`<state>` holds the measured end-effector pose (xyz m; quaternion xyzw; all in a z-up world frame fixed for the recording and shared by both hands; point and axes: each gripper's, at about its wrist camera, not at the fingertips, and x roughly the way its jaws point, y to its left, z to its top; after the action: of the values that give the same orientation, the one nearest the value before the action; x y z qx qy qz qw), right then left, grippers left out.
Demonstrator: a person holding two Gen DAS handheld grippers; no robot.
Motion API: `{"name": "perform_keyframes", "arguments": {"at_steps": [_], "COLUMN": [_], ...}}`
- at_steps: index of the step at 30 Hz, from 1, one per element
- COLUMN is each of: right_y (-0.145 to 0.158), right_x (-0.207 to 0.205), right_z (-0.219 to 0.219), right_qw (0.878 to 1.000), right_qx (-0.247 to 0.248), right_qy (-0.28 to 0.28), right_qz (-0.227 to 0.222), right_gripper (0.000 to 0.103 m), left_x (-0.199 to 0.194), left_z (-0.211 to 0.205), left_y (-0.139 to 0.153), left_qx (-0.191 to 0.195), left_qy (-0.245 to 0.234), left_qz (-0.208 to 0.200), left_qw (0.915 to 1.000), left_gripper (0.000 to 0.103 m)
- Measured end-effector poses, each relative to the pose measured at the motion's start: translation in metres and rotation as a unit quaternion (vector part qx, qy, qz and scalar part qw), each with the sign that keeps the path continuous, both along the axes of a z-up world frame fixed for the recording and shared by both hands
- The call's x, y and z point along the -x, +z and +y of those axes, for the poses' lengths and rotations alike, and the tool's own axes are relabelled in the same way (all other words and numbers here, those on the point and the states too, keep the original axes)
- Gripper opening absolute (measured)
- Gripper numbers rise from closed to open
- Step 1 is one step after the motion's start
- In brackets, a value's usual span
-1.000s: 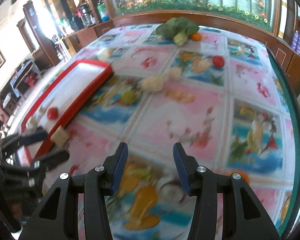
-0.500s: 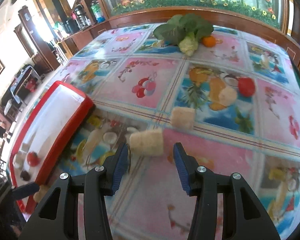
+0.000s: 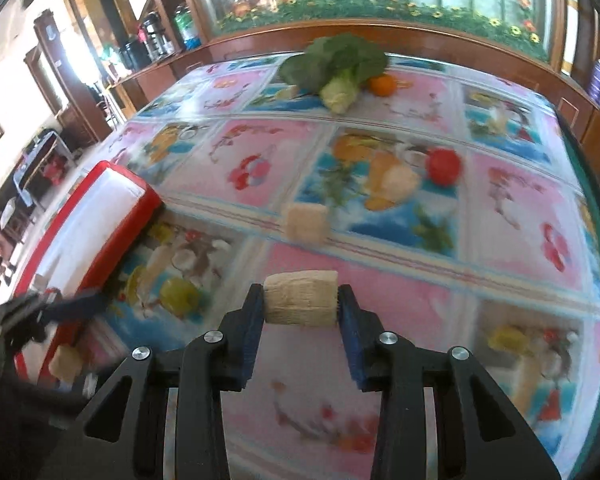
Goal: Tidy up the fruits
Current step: 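Grasp the beige cylinder with the right gripper while the left grasps the green grape, then lift and carry the grape and cylinder over the tray with both grippers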
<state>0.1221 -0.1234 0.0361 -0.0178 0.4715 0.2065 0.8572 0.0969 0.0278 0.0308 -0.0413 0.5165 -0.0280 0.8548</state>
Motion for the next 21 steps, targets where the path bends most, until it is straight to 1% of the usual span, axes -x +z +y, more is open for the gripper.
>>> {"name": "perform_keyframes", "arguments": {"at_steps": [3,4,5,6,7,9,10,11,14,17,18,21], "right_y": [0.000,0.000,-0.001,-0.001,-0.001,0.000,0.001,0.002,0.004,0.005,0.005,0.008], "right_x": [0.010,0.012,0.014,0.016,0.018,0.023,0.025,0.027,0.033,0.038,0.041,0.051], "right_z": [-0.018,-0.022,-0.026,-0.029,-0.031,-0.035,-0.036,-0.037,-0.039,-0.039,-0.038,-0.036], "right_qw": [1.000,1.000,1.000,1.000,1.000,0.999,0.999,0.999,0.999,0.999,0.999,0.999], "right_qx": [-0.001,-0.004,-0.007,-0.008,-0.009,-0.010,-0.009,-0.008,-0.009,-0.006,-0.003,0.004], "right_qy": [-0.014,-0.018,-0.022,-0.025,-0.029,-0.032,-0.034,-0.035,-0.041,-0.040,-0.038,-0.032], "right_qz": [0.005,0.005,0.007,0.008,0.008,0.005,0.004,0.002,0.000,-0.001,-0.003,-0.006], "right_gripper": [0.036,0.036,0.036,0.036,0.036,0.036,0.036,0.036,0.036,0.036,0.036,0.036], "left_x": [-0.011,-0.013,-0.015,-0.016,-0.015,-0.016,-0.016,-0.016,-0.015,-0.010,-0.007,0.007], "left_z": [-0.006,-0.007,-0.008,-0.008,-0.010,-0.011,-0.010,-0.009,-0.007,-0.003,-0.002,-0.005], "left_y": [-0.006,-0.009,-0.012,-0.014,-0.013,-0.013,-0.012,-0.012,-0.011,-0.010,-0.009,-0.005], "left_qx": [0.002,0.001,0.001,-0.002,-0.011,-0.013,-0.011,-0.004,0.000,0.025,0.028,0.023], "left_qy": [-0.004,-0.005,-0.006,-0.006,-0.007,-0.013,-0.013,-0.017,-0.021,-0.023,-0.023,-0.036], "left_qz": [0.000,0.000,0.002,0.003,-0.008,-0.015,-0.018,-0.020,-0.020,-0.012,-0.012,-0.015], "left_qw": [1.0000,1.0000,1.0000,1.0000,0.9999,0.9997,0.9997,0.9997,0.9996,0.9993,0.9993,0.9990], "left_gripper": [0.080,0.077,0.069,0.067,0.061,0.049,0.038,0.035,0.031,0.031,0.031,0.031]}}
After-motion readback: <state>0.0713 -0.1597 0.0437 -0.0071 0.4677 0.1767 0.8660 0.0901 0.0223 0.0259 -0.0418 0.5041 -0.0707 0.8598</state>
